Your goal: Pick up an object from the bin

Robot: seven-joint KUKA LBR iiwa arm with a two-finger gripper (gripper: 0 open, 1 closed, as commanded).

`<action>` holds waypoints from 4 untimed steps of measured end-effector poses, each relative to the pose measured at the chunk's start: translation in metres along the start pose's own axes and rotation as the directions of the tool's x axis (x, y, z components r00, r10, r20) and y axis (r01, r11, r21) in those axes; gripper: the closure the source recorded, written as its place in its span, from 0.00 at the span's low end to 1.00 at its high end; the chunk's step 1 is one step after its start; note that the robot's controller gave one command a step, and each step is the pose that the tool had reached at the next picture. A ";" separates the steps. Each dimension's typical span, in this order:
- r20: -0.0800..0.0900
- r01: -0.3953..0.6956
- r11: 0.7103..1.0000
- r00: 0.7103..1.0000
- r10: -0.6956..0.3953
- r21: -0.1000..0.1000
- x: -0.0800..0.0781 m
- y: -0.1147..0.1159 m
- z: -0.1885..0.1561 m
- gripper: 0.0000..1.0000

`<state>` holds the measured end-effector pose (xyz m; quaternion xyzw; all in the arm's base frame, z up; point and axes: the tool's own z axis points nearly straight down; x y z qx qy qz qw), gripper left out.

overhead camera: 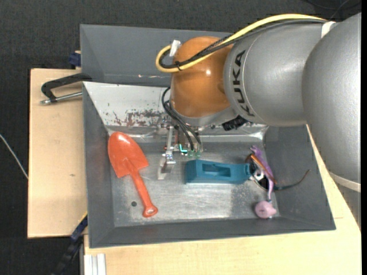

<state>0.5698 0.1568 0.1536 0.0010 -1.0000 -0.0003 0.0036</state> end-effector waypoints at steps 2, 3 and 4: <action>0.013 -0.059 0.998 0.998 0.059 -0.001 -0.007 0.012 0.000 0.00; 0.013 -0.121 0.993 0.993 0.121 -0.007 -0.007 0.037 0.049 0.00; 0.009 -0.095 0.996 0.995 0.095 -0.003 -0.007 0.033 0.057 1.00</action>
Offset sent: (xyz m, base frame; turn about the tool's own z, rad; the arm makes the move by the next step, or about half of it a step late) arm 0.0169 0.0719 -0.0217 0.2074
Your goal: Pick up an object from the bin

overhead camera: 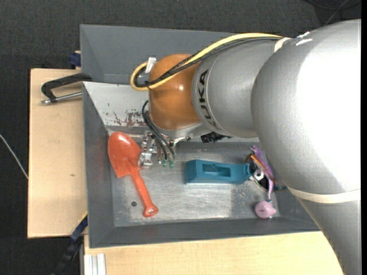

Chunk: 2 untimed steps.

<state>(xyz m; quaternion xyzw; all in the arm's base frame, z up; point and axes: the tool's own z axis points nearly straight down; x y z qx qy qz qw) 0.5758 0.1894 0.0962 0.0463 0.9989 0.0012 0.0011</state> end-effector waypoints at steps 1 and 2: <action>0.000 0.000 1.000 1.000 0.000 0.000 0.000 0.000 0.000 1.00; -0.003 0.170 0.985 0.985 -0.170 0.002 0.004 0.006 -0.018 1.00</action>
Offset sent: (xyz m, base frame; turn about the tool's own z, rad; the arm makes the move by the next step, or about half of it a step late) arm -0.0065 0.0190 0.0544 -0.4466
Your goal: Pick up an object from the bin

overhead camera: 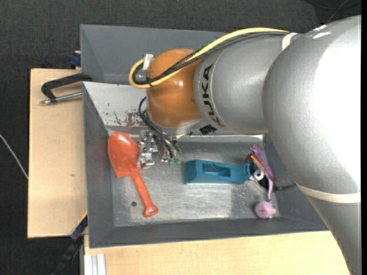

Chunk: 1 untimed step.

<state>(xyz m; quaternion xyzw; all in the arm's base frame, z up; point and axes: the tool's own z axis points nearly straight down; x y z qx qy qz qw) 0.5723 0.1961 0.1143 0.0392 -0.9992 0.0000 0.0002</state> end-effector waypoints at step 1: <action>0.005 -0.031 1.000 1.000 0.031 -0.003 -0.024 -0.003 0.043 0.00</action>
Offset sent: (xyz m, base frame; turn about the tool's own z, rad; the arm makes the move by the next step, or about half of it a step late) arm 0.0000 0.0000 0.0000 0.0000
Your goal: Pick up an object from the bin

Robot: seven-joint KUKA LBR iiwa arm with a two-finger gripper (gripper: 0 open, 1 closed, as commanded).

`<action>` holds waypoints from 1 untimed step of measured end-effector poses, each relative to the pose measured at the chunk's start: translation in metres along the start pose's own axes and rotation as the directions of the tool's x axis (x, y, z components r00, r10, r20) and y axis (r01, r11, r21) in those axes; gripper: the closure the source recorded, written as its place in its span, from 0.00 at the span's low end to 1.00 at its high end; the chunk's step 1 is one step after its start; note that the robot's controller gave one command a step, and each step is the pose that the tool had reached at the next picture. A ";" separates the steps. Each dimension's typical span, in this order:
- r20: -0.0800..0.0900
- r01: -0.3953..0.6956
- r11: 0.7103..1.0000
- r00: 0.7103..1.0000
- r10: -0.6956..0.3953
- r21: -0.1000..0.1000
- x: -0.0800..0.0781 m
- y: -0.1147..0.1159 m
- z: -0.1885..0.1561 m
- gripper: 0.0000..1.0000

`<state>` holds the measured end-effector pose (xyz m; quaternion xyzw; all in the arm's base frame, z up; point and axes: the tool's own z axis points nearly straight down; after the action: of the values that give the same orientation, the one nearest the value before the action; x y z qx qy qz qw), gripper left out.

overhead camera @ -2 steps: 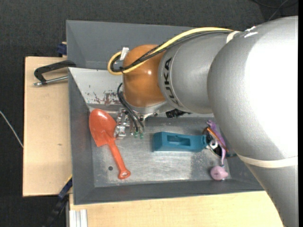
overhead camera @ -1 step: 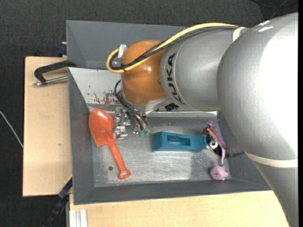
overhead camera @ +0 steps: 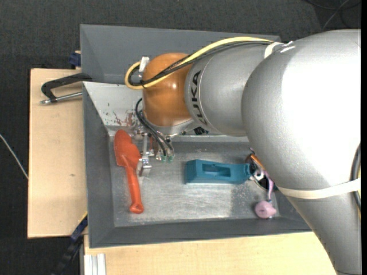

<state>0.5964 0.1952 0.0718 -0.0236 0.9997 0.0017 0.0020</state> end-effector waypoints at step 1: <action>0.001 0.002 1.000 1.000 -0.002 0.000 0.000 0.000 -0.001 0.00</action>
Offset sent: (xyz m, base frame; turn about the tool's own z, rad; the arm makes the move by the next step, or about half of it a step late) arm 0.0037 0.0196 -0.0018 0.1962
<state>0.5962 0.1953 0.0731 -0.0244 0.9997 0.0017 0.0026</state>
